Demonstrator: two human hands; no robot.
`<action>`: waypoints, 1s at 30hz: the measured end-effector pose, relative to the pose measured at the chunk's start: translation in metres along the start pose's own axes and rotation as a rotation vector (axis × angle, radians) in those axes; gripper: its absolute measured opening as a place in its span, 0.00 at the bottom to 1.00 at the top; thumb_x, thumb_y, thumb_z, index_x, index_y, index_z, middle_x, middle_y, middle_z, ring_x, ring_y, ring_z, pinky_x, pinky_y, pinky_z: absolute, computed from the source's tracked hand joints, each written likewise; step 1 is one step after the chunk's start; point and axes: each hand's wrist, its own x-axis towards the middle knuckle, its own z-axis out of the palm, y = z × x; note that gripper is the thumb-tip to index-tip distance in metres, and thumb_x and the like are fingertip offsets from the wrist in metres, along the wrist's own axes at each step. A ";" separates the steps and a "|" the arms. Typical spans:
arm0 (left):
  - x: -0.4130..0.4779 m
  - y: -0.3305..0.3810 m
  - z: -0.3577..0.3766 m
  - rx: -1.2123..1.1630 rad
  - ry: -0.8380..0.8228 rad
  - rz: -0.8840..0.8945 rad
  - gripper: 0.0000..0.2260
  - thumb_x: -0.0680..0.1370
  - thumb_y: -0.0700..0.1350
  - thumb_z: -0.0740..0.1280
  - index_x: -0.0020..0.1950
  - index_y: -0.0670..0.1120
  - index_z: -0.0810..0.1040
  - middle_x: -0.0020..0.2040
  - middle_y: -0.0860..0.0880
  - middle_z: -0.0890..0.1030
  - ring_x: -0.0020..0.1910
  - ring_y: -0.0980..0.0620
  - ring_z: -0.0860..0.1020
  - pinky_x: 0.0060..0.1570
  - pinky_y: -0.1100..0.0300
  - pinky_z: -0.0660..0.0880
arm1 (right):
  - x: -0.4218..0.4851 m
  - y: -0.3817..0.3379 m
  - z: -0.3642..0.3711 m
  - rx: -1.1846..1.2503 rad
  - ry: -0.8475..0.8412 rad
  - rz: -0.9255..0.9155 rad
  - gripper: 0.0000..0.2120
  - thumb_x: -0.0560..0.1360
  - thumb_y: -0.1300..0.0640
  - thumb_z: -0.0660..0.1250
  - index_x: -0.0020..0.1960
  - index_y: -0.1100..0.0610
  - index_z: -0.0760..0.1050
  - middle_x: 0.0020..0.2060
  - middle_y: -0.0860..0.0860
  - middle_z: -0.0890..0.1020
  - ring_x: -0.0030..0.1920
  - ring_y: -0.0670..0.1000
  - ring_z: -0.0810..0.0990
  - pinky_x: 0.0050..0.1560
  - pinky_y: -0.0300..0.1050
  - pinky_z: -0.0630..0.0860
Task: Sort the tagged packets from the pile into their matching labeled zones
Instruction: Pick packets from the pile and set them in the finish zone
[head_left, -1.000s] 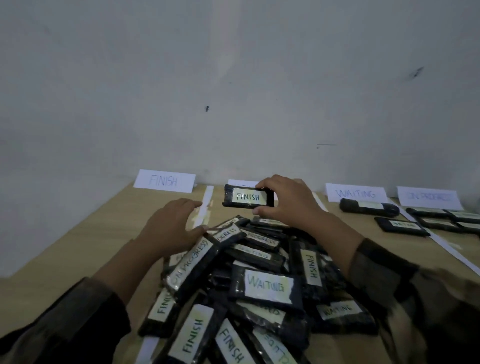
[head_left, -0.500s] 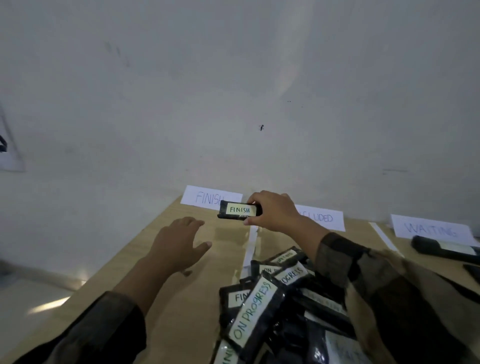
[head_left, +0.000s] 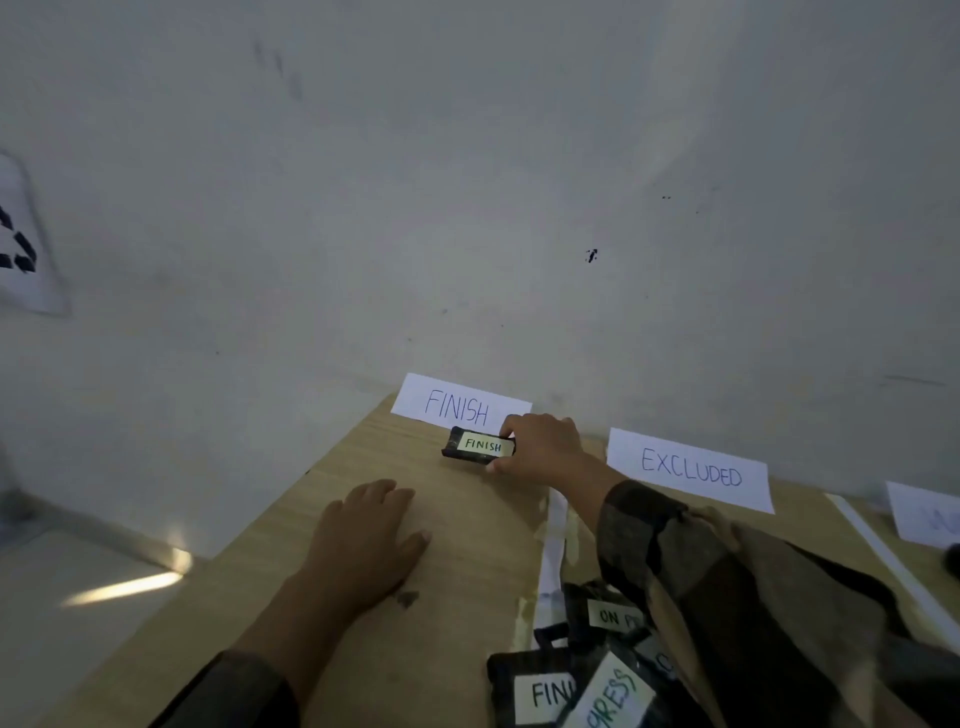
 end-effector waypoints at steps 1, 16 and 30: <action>0.000 0.000 0.002 0.003 -0.003 0.002 0.26 0.78 0.62 0.55 0.74 0.53 0.60 0.75 0.51 0.61 0.73 0.51 0.61 0.69 0.53 0.62 | 0.002 0.000 0.004 -0.002 -0.012 0.010 0.25 0.70 0.38 0.69 0.60 0.51 0.72 0.57 0.50 0.78 0.59 0.54 0.74 0.59 0.50 0.64; 0.028 0.010 0.006 0.030 -0.035 -0.002 0.24 0.78 0.60 0.55 0.72 0.53 0.63 0.73 0.51 0.65 0.70 0.49 0.64 0.66 0.51 0.64 | 0.008 0.016 0.021 0.078 -0.117 0.075 0.27 0.70 0.40 0.70 0.64 0.50 0.71 0.61 0.50 0.77 0.60 0.52 0.74 0.58 0.48 0.70; 0.030 0.028 -0.011 0.025 -0.008 0.007 0.24 0.78 0.60 0.56 0.72 0.54 0.63 0.73 0.51 0.64 0.71 0.49 0.64 0.67 0.49 0.62 | -0.018 0.030 -0.014 0.071 -0.064 0.006 0.27 0.72 0.39 0.68 0.67 0.48 0.69 0.63 0.49 0.74 0.62 0.53 0.73 0.57 0.49 0.71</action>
